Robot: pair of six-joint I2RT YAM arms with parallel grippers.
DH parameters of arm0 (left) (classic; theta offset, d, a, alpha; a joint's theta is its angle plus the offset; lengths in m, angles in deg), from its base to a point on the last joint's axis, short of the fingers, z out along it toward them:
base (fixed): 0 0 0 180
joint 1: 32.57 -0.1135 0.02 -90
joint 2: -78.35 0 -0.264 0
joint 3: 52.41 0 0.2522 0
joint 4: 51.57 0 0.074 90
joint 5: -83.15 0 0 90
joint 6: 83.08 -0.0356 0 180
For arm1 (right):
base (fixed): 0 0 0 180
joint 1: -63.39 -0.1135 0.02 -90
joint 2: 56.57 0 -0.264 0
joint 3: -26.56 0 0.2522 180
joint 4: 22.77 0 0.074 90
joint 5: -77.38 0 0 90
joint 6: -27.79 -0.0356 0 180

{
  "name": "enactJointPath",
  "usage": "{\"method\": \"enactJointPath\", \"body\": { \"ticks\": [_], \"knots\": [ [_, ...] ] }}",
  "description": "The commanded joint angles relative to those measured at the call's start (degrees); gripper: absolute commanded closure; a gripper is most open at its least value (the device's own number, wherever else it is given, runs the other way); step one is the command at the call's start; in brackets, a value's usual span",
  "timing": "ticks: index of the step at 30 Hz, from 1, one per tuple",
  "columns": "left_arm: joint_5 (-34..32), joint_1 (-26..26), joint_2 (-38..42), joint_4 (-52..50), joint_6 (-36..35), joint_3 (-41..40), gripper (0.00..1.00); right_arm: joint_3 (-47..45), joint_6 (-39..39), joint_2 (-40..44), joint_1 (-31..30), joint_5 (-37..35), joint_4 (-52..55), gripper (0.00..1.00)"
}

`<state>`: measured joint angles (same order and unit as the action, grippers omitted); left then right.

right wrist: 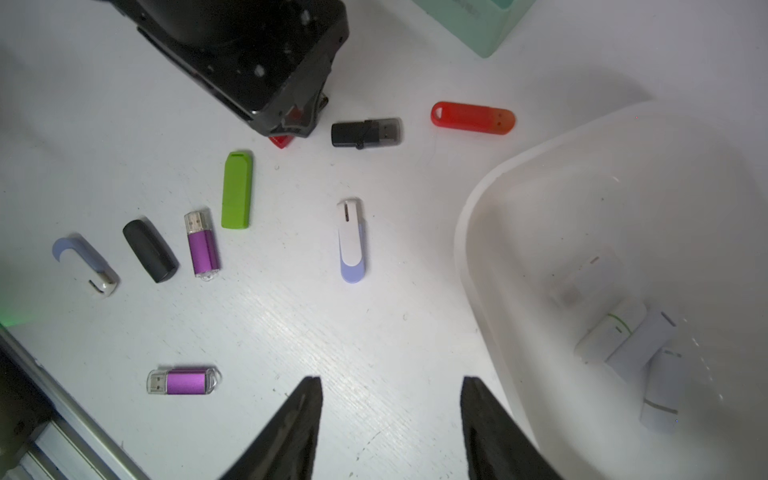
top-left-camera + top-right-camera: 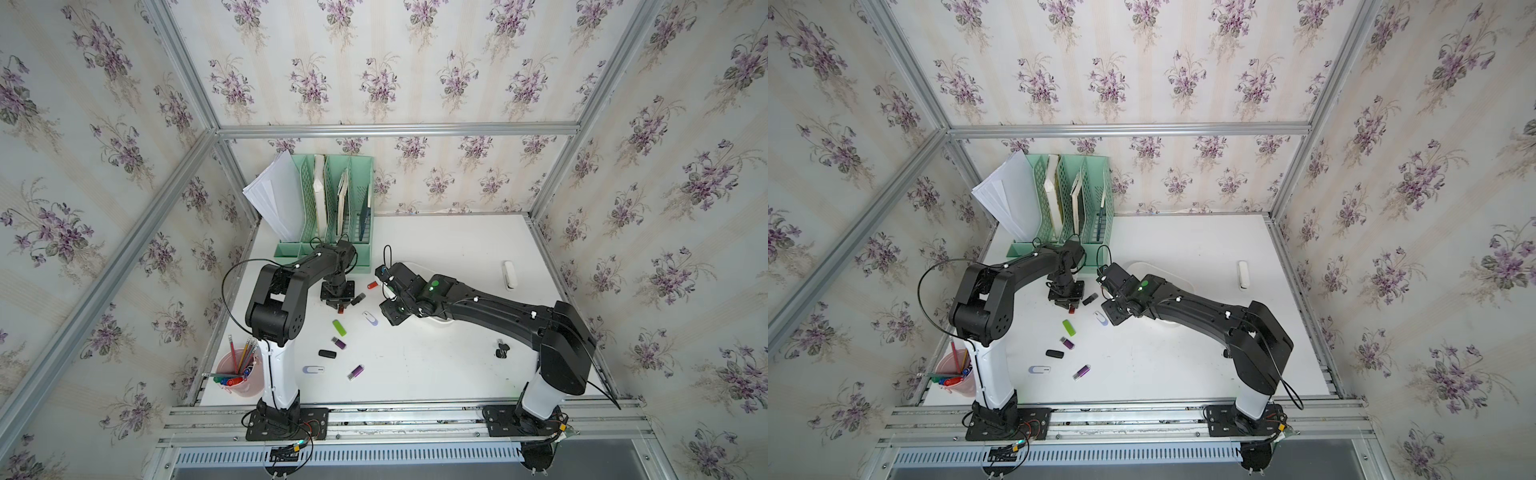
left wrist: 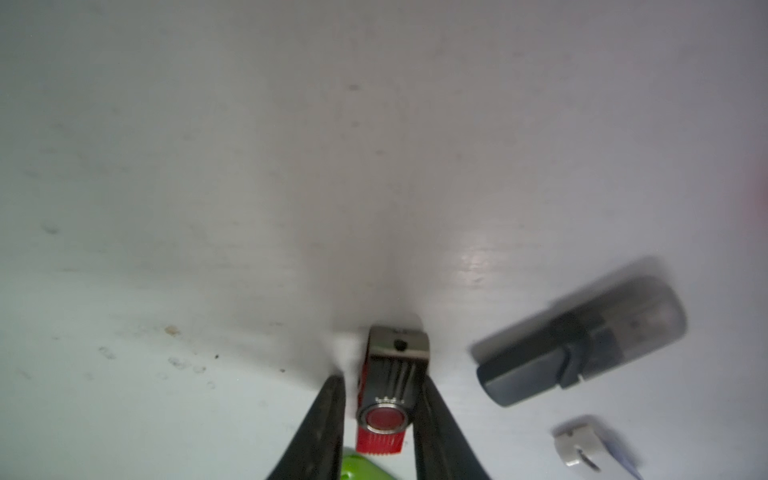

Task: Put the usb flash drive into the storage box
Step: Pick up the USB flash from the center of the board.

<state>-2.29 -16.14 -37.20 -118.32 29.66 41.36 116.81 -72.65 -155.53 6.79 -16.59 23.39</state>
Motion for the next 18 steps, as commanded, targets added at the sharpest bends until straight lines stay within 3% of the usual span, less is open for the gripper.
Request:
{"method": "enactJointPath", "body": {
  "ticks": [1, 10, 18],
  "knots": [
    [-0.3, -0.1, -0.2, -0.3, -0.2, 0.0, 0.73, -0.4, 2.2, -0.6, -0.7, 1.4, -2.4, 0.41],
    [-0.5, -1.3, 1.3, -2.2, -0.9, 0.4, 0.79, -0.8, 3.9, -3.1, -2.3, 3.3, -4.8, 0.41],
    [-1.0, -6.5, 7.3, -5.5, -2.1, 0.3, 0.78, 0.2, 4.6, -6.8, -2.7, 4.8, -6.3, 0.41]
  ]
}}
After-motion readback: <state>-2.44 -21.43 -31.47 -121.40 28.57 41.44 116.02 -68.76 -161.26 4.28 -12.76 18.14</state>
